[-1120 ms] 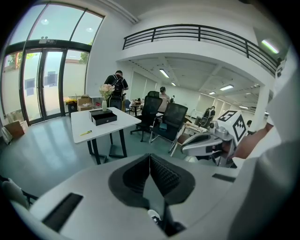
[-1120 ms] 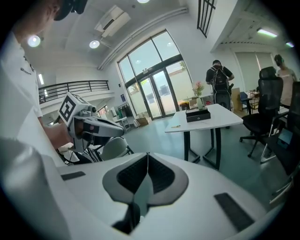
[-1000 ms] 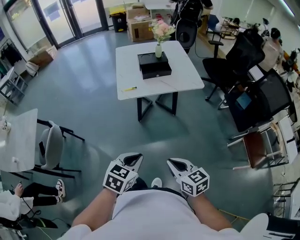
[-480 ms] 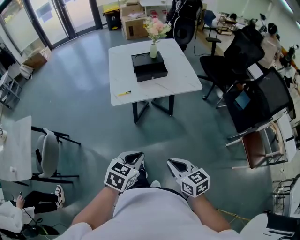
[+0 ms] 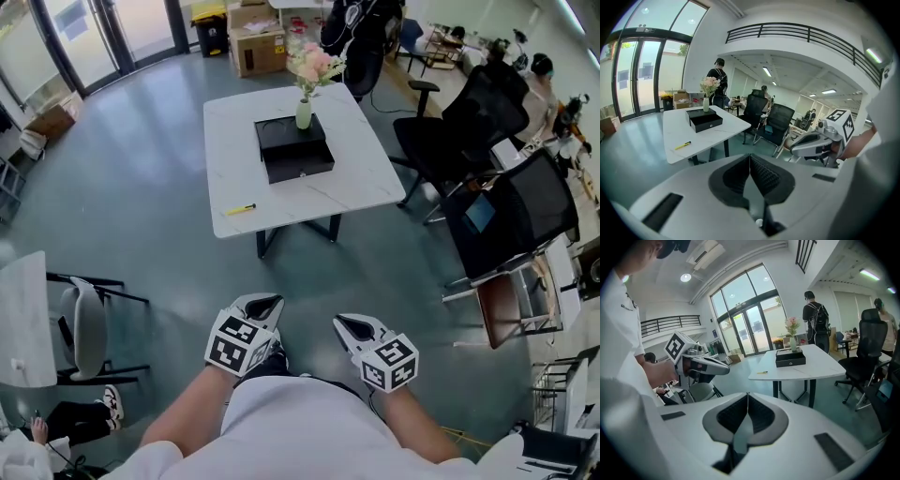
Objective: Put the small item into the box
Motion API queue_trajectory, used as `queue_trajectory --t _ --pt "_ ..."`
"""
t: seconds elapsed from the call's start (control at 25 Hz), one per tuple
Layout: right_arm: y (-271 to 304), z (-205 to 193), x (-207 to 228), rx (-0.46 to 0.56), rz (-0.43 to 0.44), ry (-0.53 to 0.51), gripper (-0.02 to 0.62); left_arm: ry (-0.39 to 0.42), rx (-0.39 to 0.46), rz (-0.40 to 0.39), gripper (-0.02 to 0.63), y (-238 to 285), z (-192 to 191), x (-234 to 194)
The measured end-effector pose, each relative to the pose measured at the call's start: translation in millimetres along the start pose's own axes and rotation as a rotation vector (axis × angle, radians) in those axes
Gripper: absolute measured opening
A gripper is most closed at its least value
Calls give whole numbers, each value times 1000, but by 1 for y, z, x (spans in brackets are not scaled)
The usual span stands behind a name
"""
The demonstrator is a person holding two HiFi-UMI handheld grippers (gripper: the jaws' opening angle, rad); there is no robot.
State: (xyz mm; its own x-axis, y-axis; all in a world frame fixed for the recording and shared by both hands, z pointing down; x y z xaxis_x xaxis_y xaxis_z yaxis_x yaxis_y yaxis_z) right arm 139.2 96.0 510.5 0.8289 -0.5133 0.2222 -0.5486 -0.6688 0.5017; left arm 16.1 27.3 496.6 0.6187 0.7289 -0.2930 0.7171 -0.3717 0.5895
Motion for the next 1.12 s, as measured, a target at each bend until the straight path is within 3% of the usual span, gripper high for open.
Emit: queue_trajectory --t 0.52,0.8,1.12 --pt "134 72 18 -120 48 -44 17 -10 -32 45 17 3 42 -144" --pt "194 90 18 -206 107 -109 17 -56 -56 108 17 -10 38 -208" --pt "245 96 28 -325 134 -326 17 -128 -43 156 17 -19 28 -238"
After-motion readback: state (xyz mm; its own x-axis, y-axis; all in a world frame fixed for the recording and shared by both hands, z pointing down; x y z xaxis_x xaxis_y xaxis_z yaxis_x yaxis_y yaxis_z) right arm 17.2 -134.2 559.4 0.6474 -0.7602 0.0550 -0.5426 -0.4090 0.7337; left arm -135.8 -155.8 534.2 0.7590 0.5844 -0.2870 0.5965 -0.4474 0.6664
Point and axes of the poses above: the fingertips, and each gripper's own axes: y forward along the fingers, x to its right, z out of its top, the point moved 2 cm from there along -y, backward along the fingers, and after that the axes turned 5 degrees about -y, right-handed, at the moved point
